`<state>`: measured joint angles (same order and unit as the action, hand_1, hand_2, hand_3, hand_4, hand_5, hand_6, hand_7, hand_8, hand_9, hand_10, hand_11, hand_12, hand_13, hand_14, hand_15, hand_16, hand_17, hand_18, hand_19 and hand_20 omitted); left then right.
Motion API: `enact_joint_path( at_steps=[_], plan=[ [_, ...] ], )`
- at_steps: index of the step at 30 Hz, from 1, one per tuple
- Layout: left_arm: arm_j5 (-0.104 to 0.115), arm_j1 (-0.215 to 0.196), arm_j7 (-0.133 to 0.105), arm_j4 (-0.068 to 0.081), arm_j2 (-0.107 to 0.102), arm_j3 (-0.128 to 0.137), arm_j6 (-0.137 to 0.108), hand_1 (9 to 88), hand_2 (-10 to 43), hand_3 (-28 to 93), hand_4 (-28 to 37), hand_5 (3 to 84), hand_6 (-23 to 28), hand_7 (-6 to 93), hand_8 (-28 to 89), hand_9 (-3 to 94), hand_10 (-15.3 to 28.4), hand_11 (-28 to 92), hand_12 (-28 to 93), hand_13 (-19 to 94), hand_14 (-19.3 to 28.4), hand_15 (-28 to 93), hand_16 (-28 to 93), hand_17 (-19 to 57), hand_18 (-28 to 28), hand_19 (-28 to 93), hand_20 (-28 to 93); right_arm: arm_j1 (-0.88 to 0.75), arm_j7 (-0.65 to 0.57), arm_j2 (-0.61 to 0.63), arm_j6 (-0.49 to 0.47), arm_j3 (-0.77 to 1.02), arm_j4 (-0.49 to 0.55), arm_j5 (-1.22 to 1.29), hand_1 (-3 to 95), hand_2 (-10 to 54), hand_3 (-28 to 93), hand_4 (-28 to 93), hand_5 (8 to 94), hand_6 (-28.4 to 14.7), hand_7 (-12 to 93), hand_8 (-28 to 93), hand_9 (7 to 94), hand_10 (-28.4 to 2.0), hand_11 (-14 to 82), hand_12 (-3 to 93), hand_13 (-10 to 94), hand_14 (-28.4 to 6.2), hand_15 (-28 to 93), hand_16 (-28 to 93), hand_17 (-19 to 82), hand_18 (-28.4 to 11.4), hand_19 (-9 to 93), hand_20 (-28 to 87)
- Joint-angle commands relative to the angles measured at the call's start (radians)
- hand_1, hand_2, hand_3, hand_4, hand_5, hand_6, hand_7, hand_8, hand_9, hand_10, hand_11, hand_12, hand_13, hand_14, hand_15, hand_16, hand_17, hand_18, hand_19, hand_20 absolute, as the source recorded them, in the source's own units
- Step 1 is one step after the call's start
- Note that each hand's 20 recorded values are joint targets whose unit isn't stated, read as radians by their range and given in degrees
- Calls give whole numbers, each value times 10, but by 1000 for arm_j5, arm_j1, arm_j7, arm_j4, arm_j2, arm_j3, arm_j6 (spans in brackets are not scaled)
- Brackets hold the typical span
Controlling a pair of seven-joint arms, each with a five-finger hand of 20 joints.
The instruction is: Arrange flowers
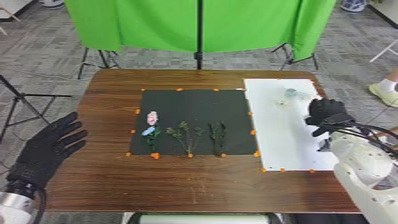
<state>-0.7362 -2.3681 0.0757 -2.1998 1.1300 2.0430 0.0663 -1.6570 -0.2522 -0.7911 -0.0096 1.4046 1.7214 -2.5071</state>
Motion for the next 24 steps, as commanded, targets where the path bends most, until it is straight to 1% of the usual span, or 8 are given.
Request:
enact_joint_path(
  at_steps=[1, 4, 9, 10, 12, 16, 20, 24],
  plan=[
    [-2, -5, 12, 8, -4, -3, 9, 265, -7, 717, -274, 283, 28, 237, -133, 202, 100, 292, 126, 150, 129, 444, -35, -99, 195, 468, 93, 166, 131, -114, 97, -196, 93, 17, 479, -95, 851, -283, 756, 6, 425, -145, 902, -30, 226, 436, 823, -24, 570, 277, 401, -176, 895, 361],
    [-2, 0, 17, 9, -5, -8, 12, 265, -7, 718, -274, 283, 28, 237, -133, 202, 100, 291, 126, 151, 129, 444, -35, -99, 195, 468, 93, 252, 202, -192, 70, -283, 78, 1, 479, -95, 852, -283, 756, 4, 422, -140, 901, -30, 224, 439, 822, -24, 571, 280, 401, -175, 895, 361],
    [-1, -3, 13, 7, -4, -19, 9, 265, -7, 718, -273, 283, 28, 236, -133, 202, 101, 292, 126, 150, 129, 444, -35, -99, 196, 468, 93, 409, 254, -327, 22, -444, -38, -36, 475, -95, 861, -283, 755, 4, 420, -140, 899, -31, 218, 445, 819, -22, 570, 287, 400, -174, 896, 362],
    [-2, 3, 18, 9, -3, -20, 14, 266, -7, 718, -273, 283, 28, 236, -133, 202, 101, 292, 126, 151, 129, 444, -35, -99, 195, 467, 93, 429, 266, -361, 17, -459, -66, -53, 474, -95, 863, -283, 755, 4, 421, -140, 899, -31, 216, 445, 819, -22, 570, 290, 399, -174, 895, 362],
    [-2, 3, 15, 9, -6, -26, 8, 265, -7, 718, -274, 283, 28, 236, -133, 202, 101, 292, 126, 150, 129, 445, -35, -99, 195, 467, 93, 470, 271, -405, 16, -501, -115, -65, 473, -95, 865, -283, 755, 5, 421, -142, 898, -31, 214, 447, 818, -21, 568, 294, 399, -173, 895, 363],
    [-2, 16, 20, 16, -9, -34, 13, 266, -6, 717, -273, 283, 28, 236, -133, 202, 101, 292, 126, 150, 129, 445, -34, -99, 195, 467, 93, 507, 276, -468, -1, -547, -173, -96, 473, -95, 861, -283, 752, 6, 424, -143, 898, -31, 212, 448, 817, -21, 567, 299, 398, -174, 894, 363],
    [0, 18, 20, 17, -12, -38, 9, 265, -7, 718, -273, 283, 28, 235, -132, 202, 101, 291, 125, 150, 129, 443, -35, -99, 196, 468, 93, 511, 280, -500, -6, -574, -204, -120, 473, -95, 859, -283, 751, 7, 427, -145, 897, -31, 211, 449, 817, -23, 567, 299, 397, -174, 894, 364],
    [1, 32, 30, 23, -17, -42, 4, 265, -7, 718, -274, 283, 28, 236, -132, 202, 101, 291, 126, 150, 129, 443, -34, -99, 196, 467, 93, 506, 304, -533, -23, -582, -233, -169, 474, -95, 856, -283, 750, 8, 428, -146, 897, -31, 211, 448, 815, -22, 569, 299, 396, -172, 894, 364]
  ],
)
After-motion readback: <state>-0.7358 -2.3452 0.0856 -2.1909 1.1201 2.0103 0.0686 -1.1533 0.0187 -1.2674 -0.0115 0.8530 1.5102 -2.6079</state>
